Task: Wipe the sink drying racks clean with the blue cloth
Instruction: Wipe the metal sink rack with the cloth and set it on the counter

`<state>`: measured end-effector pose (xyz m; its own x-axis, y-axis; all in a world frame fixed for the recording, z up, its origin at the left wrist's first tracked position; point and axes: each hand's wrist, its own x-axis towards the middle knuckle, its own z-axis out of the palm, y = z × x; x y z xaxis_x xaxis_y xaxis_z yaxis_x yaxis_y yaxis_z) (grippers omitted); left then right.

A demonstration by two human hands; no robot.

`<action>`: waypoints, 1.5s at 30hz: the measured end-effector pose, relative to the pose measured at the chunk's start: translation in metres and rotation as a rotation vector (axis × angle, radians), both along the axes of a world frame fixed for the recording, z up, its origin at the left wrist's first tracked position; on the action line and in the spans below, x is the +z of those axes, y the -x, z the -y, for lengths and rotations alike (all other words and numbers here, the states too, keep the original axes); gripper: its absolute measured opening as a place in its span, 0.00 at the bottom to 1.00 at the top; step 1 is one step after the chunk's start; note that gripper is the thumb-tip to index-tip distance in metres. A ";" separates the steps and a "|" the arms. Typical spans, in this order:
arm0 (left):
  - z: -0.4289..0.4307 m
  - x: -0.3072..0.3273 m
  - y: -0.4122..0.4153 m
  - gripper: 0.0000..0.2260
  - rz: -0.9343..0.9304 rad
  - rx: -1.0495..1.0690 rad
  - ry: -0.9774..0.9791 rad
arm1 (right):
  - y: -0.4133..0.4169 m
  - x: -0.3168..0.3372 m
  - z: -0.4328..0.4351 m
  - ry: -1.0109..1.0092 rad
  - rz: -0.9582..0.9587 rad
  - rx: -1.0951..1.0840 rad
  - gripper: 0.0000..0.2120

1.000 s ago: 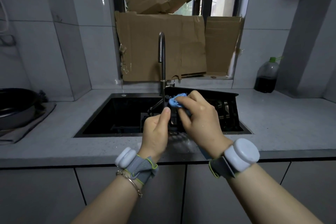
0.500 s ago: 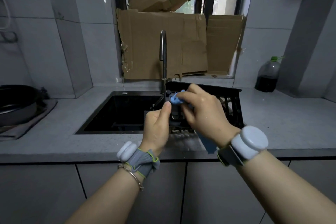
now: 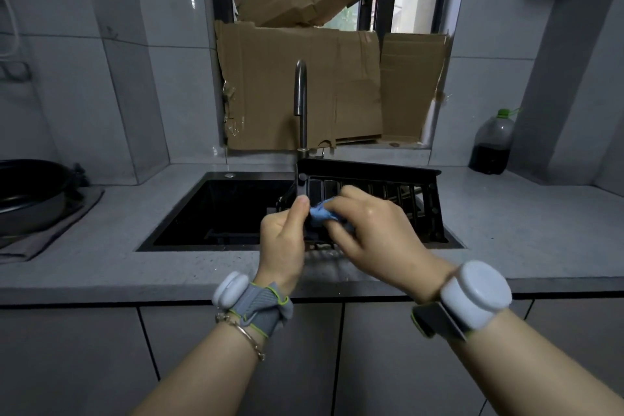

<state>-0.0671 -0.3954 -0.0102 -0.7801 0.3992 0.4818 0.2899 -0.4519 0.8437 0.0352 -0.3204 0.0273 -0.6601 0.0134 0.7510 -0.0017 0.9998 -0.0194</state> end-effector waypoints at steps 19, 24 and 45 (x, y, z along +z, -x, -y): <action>0.004 0.003 -0.005 0.18 -0.043 -0.022 0.010 | -0.001 0.021 -0.005 -0.063 0.054 -0.020 0.13; 0.005 0.008 0.000 0.22 0.021 -0.005 -0.008 | 0.002 0.017 0.001 -0.074 0.077 0.003 0.14; 0.004 -0.002 -0.005 0.26 0.032 -0.036 0.009 | -0.009 -0.007 -0.007 0.007 -0.085 -0.095 0.15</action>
